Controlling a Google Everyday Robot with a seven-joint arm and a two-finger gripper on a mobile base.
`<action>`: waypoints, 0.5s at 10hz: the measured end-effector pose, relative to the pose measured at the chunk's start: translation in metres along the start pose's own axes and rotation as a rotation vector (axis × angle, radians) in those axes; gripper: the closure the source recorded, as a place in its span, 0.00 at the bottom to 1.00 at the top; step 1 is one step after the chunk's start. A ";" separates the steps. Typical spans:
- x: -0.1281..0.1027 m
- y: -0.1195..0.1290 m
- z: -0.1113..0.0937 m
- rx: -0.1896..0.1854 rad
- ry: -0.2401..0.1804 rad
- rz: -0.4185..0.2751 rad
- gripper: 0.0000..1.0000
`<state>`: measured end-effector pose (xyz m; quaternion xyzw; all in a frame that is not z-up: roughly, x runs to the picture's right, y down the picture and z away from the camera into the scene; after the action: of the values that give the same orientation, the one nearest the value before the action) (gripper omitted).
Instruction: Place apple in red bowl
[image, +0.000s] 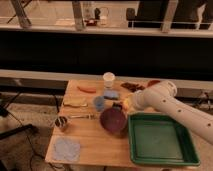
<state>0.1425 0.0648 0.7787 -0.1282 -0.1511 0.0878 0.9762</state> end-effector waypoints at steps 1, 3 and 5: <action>0.008 -0.012 0.004 -0.001 0.000 0.002 1.00; 0.036 -0.048 0.010 0.006 0.012 0.015 1.00; 0.060 -0.080 0.016 0.013 0.027 0.029 1.00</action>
<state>0.2046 0.0051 0.8319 -0.1254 -0.1354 0.1013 0.9776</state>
